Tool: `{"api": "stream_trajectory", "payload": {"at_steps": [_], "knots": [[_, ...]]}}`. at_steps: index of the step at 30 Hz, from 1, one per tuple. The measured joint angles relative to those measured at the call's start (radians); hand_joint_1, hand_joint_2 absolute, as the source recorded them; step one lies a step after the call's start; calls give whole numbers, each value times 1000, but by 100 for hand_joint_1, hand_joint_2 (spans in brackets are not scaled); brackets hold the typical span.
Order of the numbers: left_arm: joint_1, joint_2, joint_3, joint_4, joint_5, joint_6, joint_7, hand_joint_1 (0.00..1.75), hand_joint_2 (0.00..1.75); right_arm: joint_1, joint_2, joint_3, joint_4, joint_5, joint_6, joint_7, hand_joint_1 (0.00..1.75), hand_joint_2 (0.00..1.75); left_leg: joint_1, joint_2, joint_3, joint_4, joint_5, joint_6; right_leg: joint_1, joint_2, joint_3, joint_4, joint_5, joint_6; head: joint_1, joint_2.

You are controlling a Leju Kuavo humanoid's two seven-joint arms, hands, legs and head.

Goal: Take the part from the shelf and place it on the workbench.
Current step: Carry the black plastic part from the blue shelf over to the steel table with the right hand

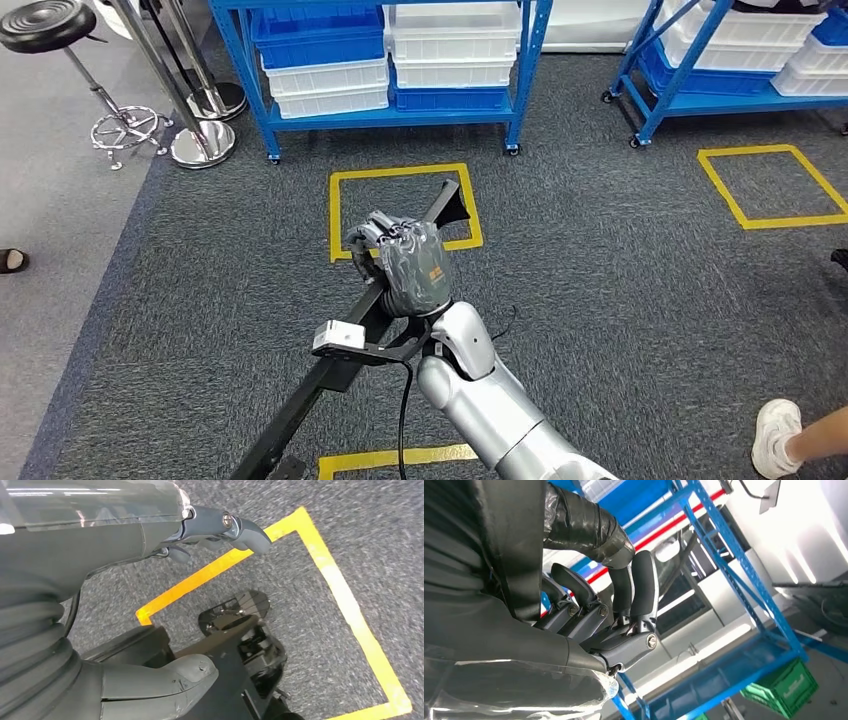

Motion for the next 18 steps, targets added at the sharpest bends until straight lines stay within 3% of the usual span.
{"api": "stream_trajectory", "payload": {"at_steps": [2, 3, 4, 7, 9, 11, 13, 14, 16, 18], "knots": [[0, 0, 0, 0, -1, 0, 0, 0, 175, 2, -3, 1, 1, -2, 0, 0, 175, 175, -3, 16, 0, 3, -4, 5, -1, -5, -67, 117, -40, 3, 0, 0], [0, 0, 0, 0, -2, 0, 0, 0, 175, 4, -5, 1, 1, -3, 0, 0, 175, 175, -3, 24, 0, 5, -6, 6, -1, -6, -85, 141, -35, 4, 0, 0], [0, 0, 0, 0, -2, 0, 0, 0, 175, 5, -6, 1, 1, -4, 0, 0, 175, 175, -4, 31, 1, 8, -9, 6, -2, -9, -84, 127, -12, 4, 0, 0], [-2, -1, 0, 0, -3, -1, 0, 0, 175, 3, -8, 1, 1, -5, 0, -1, 175, 175, -7, 52, 2, 24, -22, -3, 5, -53, -7, -49, 83, -6, 0, 0], [-2, -1, 0, 0, -3, -1, 0, 0, 175, 2, -8, 2, 0, -7, 0, -1, 175, 175, -13, 65, 2, 30, -27, -12, 13, -72, 15, -104, 96, -17, 0, 0], [-3, -1, 0, 0, -3, -1, 0, 0, 175, 1, -8, 2, 0, -9, 0, -1, 175, 175, -14, 80, 5, 29, -29, -22, 14, -52, 14, -108, 100, -28, 0, 0], [-5, -2, 0, 0, -3, -1, 0, 0, 175, 0, -9, 2, 0, -10, 0, -2, 175, 175, -9, 67, 0, 48, -49, -34, 9, -34, 17, -116, 106, -39, 0, 0], [-6, -2, 0, 0, -3, -1, 0, 0, 175, -1, -8, 3, 0, -11, 0, -2, 175, 175, -8, 50, -14, 83, -74, -39, 5, -26, 19, -120, 109, -44, 0, 0], [-5, -2, 0, 0, -3, -1, 0, 0, 175, -2, -8, 4, 0, -11, 0, -2, 175, 175, -5, 16, -66, 203, -137, -46, 2, -8, 19, -122, 112, -48, 0, 0], [-3, -2, 0, 0, -3, -1, 0, 0, 175, 0, -9, 4, 0, -11, 0, -2, 175, 175, -5, 8, -109, 294, -162, -49, 2, 13, 19, -120, 112, -48, 0, 0]]}}
